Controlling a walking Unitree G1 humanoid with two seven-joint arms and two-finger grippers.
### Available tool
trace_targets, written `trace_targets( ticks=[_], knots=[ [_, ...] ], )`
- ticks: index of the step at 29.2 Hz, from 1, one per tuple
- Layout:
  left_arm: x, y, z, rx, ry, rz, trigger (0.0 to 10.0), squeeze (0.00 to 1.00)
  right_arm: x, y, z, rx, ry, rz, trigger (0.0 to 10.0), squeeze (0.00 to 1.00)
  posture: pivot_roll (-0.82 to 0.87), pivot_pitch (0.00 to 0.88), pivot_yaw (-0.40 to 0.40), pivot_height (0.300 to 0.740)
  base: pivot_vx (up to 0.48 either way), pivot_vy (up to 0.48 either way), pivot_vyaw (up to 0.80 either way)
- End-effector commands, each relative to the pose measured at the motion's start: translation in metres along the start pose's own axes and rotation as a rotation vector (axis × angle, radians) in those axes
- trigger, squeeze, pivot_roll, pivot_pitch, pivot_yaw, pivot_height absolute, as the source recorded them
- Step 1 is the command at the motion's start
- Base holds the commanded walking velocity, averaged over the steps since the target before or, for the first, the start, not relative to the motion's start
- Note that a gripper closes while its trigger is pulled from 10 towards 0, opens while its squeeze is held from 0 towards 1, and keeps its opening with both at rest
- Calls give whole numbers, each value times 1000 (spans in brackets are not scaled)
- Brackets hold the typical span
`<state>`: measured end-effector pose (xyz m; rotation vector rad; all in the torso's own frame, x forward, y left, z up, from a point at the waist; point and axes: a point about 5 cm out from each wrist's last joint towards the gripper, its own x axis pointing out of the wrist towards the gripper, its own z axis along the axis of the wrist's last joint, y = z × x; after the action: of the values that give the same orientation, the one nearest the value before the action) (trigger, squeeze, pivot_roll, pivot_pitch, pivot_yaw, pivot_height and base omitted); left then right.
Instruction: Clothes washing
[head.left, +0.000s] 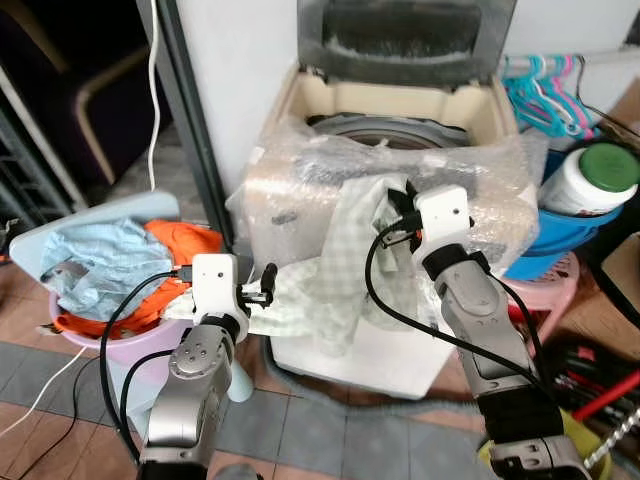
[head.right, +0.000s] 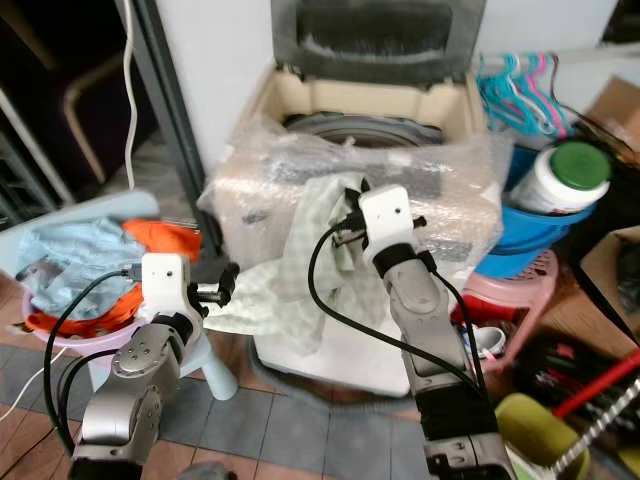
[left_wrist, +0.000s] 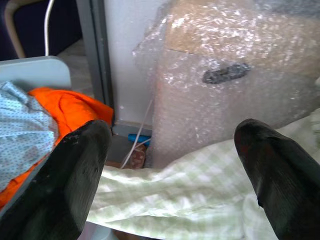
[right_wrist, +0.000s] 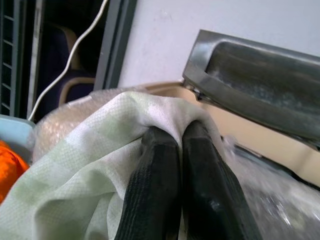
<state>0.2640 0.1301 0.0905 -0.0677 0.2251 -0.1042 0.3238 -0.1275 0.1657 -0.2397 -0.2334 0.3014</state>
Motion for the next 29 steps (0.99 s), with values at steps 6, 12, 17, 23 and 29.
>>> trace_targets(
  ticks=[6, 12, 17, 23, 29],
  knots=[
    [3, 2, 2, -1, 5, 16, 10000, 0, 33, -11, 40, -109, -165, 78, 10000, 0, -25, 6, -18, 740, 389, 239, 0],
    [3, 0, 2, 4, 8, 20, 10000, 0, 64, -40, 77, -158, -251, 35, 10000, 0, -19, 10, -22, 740, 208, 235, 0],
    [5, -1, 2, 18, 11, 15, 10000, 0, 92, -90, 138, -208, -339, -119, 10000, 0, -23, 12, -13, 740, 0, 0, 0],
    [6, -4, 2, 19, 11, 10, 10000, 0, 92, -129, 182, -215, -418, -335, 10000, 0, -24, 10, -28, 740, 0, 0, 0],
    [5, -5, 1, 8, 9, 30, 10000, 0, 97, -109, 122, -225, -186, -203, 10000, 0, -18, 13, -41, 740, 0, 0, 0]
  ],
)
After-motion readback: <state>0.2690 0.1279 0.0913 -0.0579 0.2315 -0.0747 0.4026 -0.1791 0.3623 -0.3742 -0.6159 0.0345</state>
